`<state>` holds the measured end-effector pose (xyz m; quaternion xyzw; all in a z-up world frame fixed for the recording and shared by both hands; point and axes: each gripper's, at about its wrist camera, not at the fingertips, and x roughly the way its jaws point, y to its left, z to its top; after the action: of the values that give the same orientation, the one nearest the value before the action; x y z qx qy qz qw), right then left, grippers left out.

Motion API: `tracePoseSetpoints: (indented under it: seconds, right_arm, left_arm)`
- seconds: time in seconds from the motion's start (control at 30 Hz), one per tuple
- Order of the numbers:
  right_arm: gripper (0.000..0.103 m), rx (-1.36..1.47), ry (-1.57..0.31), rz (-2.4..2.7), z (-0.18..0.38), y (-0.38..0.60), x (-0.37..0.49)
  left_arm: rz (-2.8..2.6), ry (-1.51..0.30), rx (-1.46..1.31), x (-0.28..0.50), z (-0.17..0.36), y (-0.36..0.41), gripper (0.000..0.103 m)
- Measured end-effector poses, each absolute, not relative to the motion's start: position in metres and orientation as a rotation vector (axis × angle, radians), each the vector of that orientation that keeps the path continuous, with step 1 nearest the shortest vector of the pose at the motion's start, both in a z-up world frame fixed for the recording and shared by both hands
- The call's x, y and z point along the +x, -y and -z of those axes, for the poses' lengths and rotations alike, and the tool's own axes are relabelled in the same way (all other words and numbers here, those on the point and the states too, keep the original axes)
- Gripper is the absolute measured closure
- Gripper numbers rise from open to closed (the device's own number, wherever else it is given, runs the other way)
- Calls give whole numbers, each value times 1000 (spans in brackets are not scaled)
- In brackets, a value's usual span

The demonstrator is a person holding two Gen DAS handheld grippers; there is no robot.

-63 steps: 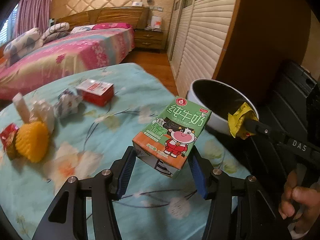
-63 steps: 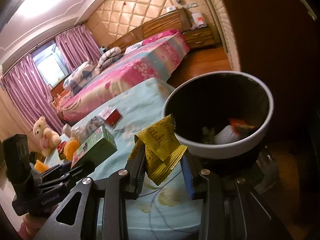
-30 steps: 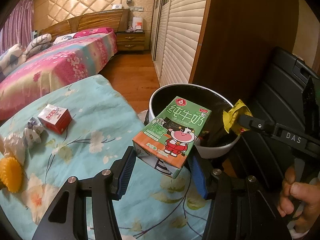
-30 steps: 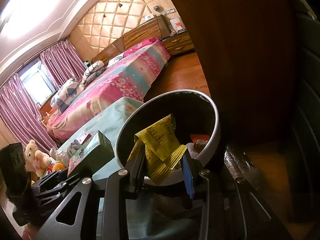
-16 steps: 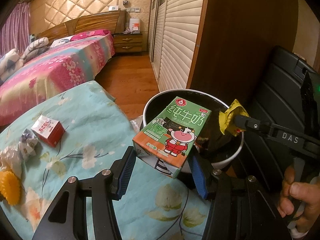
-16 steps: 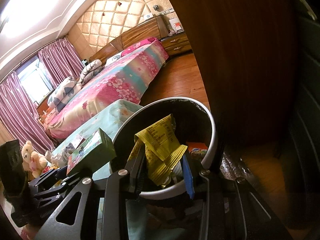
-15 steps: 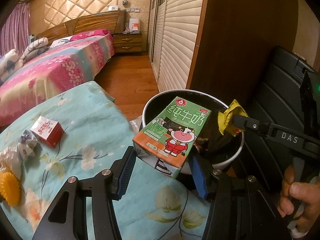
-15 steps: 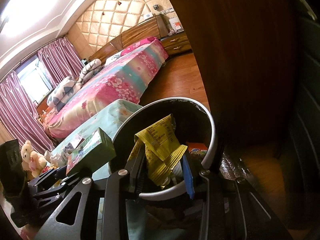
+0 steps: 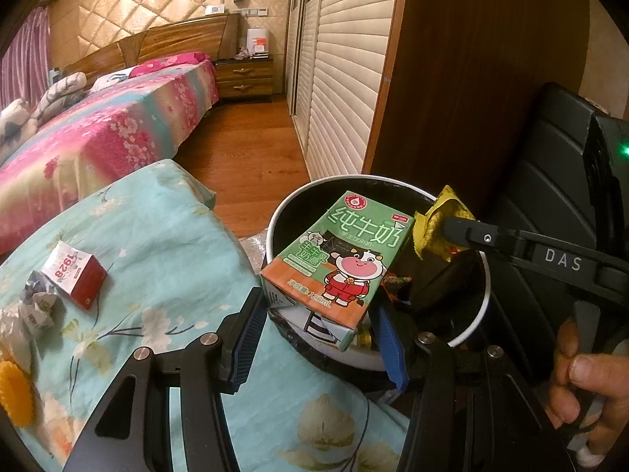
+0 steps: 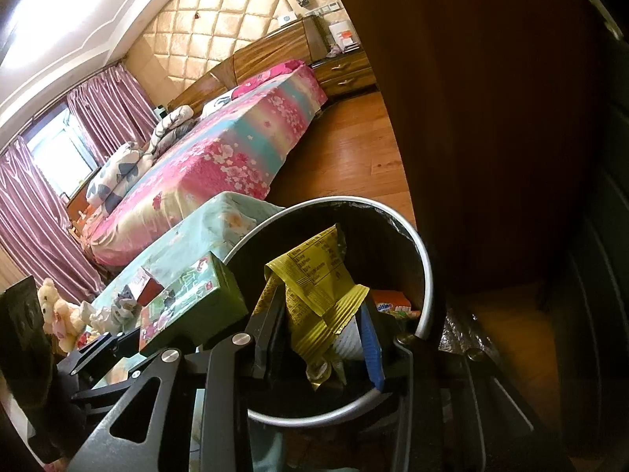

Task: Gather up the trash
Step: 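Open the left gripper to drop the milk carton while the right gripper drops the yellow packet, then move both open grippers away from the bin back over the bedspread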

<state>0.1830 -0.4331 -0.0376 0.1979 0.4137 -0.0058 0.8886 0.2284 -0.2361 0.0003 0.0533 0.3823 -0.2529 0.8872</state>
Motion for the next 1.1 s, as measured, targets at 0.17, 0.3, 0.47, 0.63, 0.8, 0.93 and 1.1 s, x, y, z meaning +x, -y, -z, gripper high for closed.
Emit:
tracePoseSetpoints:
  seconds: [0.17,0.3,0.47,0.63,0.8,0.93,1.1]
  right_arm:
    - [67,401,-876,20,39,435,187]
    - [66,403,-888,28,40,438,191]
    - [54,430,-902,36,42,443,193]
    - [42,460,-895,38,38,445,188]
    - [34,470,-874,20,34,436,179]
    - [29,458,-871,-13,33,419,175]
    - [26,430,-871,-66,31,390,173]
  left_arm:
    - [524,-796,114,235,0,238,51]
    - [533,-801,109,238,1,240,51]
    - [531,-800,93,240,0,239,50]
    - [521,-784,66,233,-1,229,47]
    - [492,-800,30,219,7,207,43]
    - [451,-816,7,208,13,183,43]
    - [389,-838,-36,196,18,148,42]
